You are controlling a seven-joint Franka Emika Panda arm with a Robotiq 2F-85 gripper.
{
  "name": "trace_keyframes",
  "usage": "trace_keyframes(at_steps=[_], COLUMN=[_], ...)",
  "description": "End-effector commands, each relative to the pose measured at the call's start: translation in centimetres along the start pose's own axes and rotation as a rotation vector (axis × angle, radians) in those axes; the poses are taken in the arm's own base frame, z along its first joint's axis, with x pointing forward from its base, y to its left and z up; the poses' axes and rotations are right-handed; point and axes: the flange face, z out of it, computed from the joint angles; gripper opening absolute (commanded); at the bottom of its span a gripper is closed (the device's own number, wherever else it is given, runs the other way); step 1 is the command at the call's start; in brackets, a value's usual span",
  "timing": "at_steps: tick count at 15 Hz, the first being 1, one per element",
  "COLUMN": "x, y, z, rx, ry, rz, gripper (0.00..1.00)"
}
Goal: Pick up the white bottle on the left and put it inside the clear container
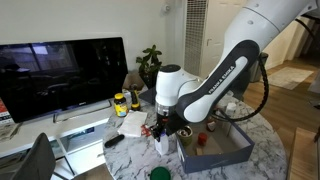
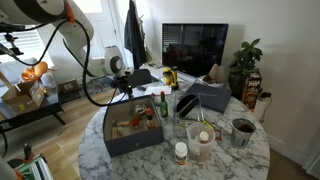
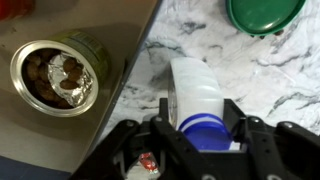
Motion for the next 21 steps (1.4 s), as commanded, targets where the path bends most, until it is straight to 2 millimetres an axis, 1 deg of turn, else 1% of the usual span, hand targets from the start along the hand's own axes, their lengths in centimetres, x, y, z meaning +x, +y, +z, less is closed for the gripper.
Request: trace_keyframes(at_steps=[1,2,3,4,7,9,11,12,14,17,18,19,20,21], x=[-0.3,-0.2,-0.1,0.1,1.5,2.1,1.8,1.3,0.3,-1.5,1.2,0.9,1.1,1.1], y=[-1.5,-2.0,-2.2,-2.1,-0.9,1.2,4.2,5.9,10.0,16.4,13.1,14.5,14.7,14.4], z=[-1.1,-2.7,-5.0,-8.0,-15.1,-20.1,-24.3,-25.9,-28.1,-28.8,-28.9,-29.1,-29.3,-29.4], rx=[0.065,0.064,0.061,0.053,0.001,-0.108,-0.225,-0.277,-0.336,-0.325,-0.327,-0.335,-0.336,-0.334], ry=[-0.028,-0.005,0.031,0.082,0.258,0.331,0.359,0.361,0.352,0.31,0.327,0.325,0.329,0.332], rz=[-0.041,-0.062,-0.079,-0.084,-0.061,-0.035,0.024,0.067,0.188,0.374,0.283,0.299,0.3,0.295], gripper=[0.27,0.2,0.19,0.19,0.19,0.19,0.19,0.19,0.19,0.19,0.19,0.44,0.44,0.44])
